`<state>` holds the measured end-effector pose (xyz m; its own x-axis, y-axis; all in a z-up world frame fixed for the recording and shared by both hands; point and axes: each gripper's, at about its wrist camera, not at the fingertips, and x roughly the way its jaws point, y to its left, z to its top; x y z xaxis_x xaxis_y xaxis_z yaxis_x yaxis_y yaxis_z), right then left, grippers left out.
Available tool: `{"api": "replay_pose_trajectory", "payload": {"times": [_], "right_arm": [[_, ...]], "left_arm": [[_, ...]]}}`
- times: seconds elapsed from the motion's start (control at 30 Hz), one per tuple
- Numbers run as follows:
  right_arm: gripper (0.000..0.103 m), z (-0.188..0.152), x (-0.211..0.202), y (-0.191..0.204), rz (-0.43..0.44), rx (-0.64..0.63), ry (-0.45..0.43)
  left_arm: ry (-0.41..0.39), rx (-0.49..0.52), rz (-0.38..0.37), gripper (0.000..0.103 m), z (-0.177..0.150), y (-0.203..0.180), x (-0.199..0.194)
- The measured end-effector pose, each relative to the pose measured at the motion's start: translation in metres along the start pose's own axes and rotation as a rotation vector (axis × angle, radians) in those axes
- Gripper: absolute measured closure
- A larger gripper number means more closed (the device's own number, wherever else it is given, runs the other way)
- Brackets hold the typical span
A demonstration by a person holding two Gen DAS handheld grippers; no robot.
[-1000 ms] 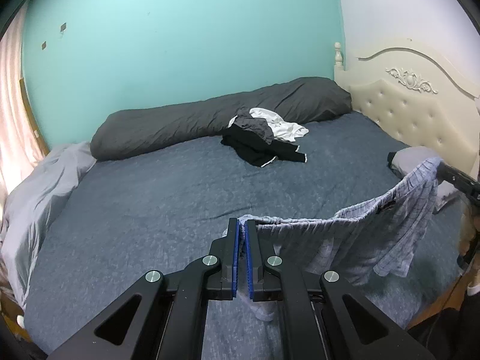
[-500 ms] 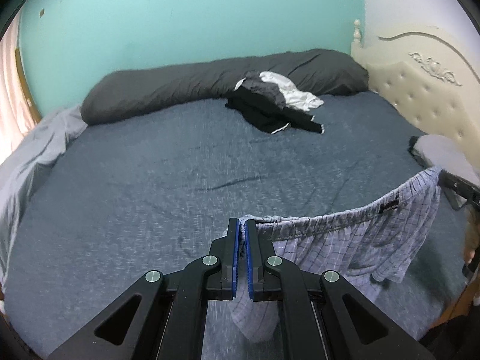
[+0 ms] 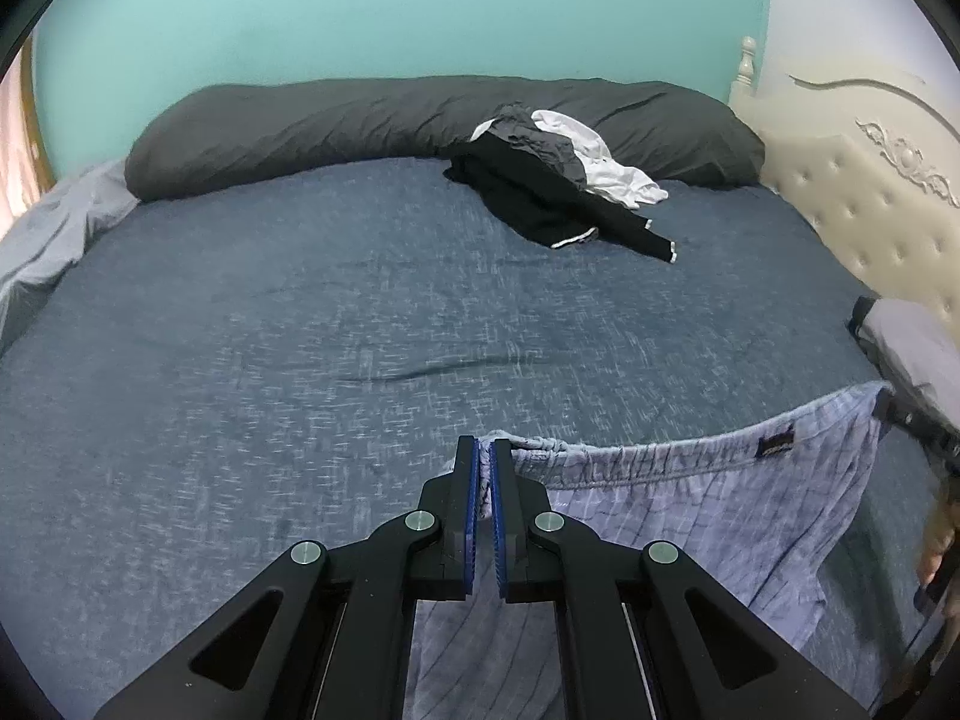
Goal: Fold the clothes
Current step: 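Hold the waistband taut between both grippers and let the garment hang, then lower the stretched checked shorts toward the sheet with both grippers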
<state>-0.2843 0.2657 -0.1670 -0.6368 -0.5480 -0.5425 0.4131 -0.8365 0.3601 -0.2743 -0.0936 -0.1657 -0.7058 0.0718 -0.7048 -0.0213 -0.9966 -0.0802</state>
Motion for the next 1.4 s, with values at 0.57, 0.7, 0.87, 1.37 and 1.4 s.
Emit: {"api": "replay_pose_trajectory", "payload": {"times": [0.57, 0.7, 0.87, 1.37, 1.4], "right_arm": [[0.093, -0.006, 0.062, -0.008, -0.156, -0.037, 0.143], [0.093, -0.008, 0.073, -0.004, -0.180, -0.061, 0.163], [0.093, -0.012, 0.084, 0.001, -0.204, -0.096, 0.183], [0.093, -0.015, 0.092, 0.002, -0.240, -0.111, 0.200], [0.093, -0.015, 0.093, 0.003, -0.243, -0.113, 0.200]], "left_arm": [[0.027, -0.124, -0.076, 0.099, -0.025, 0.018, 0.066], [0.030, -0.127, -0.082, 0.099, -0.030, 0.019, 0.073], [0.037, -0.139, -0.075, 0.099, -0.034, 0.021, 0.080], [0.046, -0.167, -0.092, 0.099, -0.037, 0.021, 0.087], [0.049, -0.170, -0.092, 0.099, -0.037, 0.021, 0.088]]}}
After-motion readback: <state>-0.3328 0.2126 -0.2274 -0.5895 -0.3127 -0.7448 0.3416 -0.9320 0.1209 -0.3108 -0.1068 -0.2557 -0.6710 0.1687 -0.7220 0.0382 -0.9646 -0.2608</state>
